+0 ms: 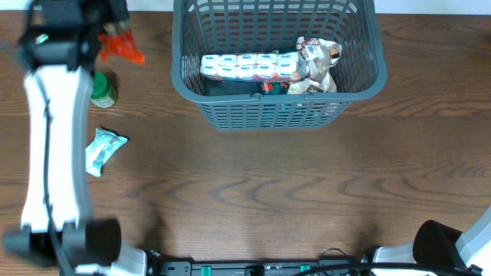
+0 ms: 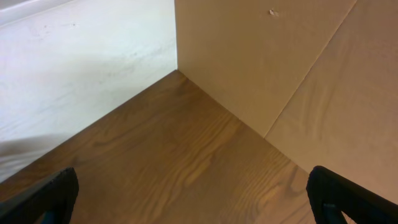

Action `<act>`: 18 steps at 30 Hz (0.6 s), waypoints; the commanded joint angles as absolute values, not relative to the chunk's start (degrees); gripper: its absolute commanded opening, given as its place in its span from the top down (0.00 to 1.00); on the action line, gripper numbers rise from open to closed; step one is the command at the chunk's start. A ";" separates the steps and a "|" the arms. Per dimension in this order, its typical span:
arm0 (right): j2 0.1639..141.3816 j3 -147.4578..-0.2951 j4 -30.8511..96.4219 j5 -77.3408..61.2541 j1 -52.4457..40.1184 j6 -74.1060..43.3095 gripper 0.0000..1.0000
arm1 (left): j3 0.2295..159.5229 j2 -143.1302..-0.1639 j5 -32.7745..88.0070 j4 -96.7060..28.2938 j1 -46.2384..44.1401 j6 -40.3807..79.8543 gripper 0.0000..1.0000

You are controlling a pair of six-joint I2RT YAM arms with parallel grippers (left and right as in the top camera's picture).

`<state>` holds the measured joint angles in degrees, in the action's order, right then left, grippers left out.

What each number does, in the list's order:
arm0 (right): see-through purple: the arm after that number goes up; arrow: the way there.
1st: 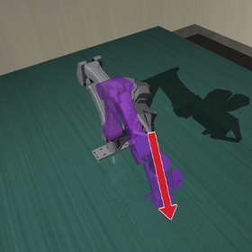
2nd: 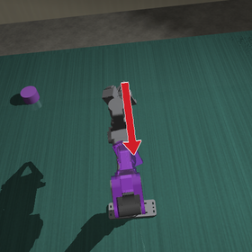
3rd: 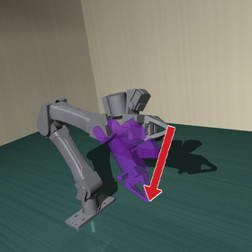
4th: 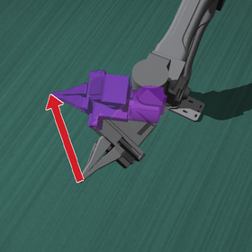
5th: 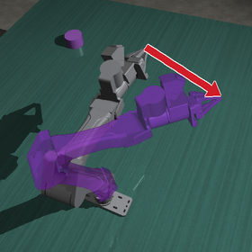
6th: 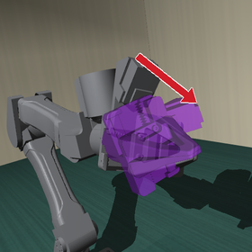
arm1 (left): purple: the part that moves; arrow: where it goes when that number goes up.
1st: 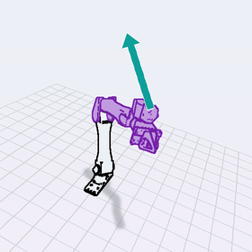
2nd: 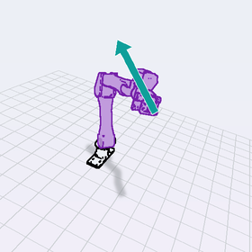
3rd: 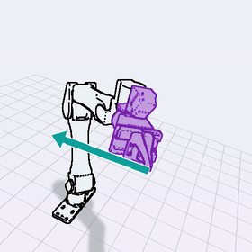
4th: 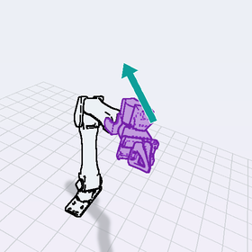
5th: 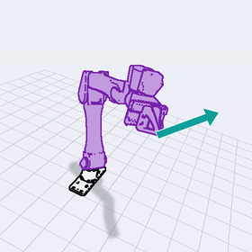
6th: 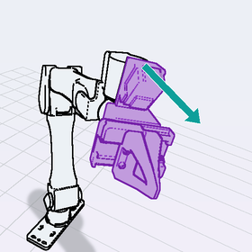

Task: Pack container
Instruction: 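Lift the spaghetti pack and swing it toward the basket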

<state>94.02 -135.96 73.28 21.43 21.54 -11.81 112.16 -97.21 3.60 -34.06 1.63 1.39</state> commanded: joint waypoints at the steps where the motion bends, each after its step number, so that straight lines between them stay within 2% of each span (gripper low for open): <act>1: 93.97 -135.90 73.30 21.80 21.67 -12.84 0.01 | 114.78 -91.39 11.66 -30.24 -1.08 -7.97 0.94; 11: 93.97 -135.90 73.30 21.80 21.67 -12.84 0.01 | 114.78 -90.87 28.58 -22.17 -12.40 -32.67 0.94; 18: 93.97 -135.90 73.30 21.80 21.67 -12.84 0.01 | 114.76 -97.49 31.11 -26.28 -17.65 -37.76 0.94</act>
<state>94.02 -135.96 73.25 21.43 21.54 -11.81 113.80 -95.90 27.29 -26.55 -16.58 -31.31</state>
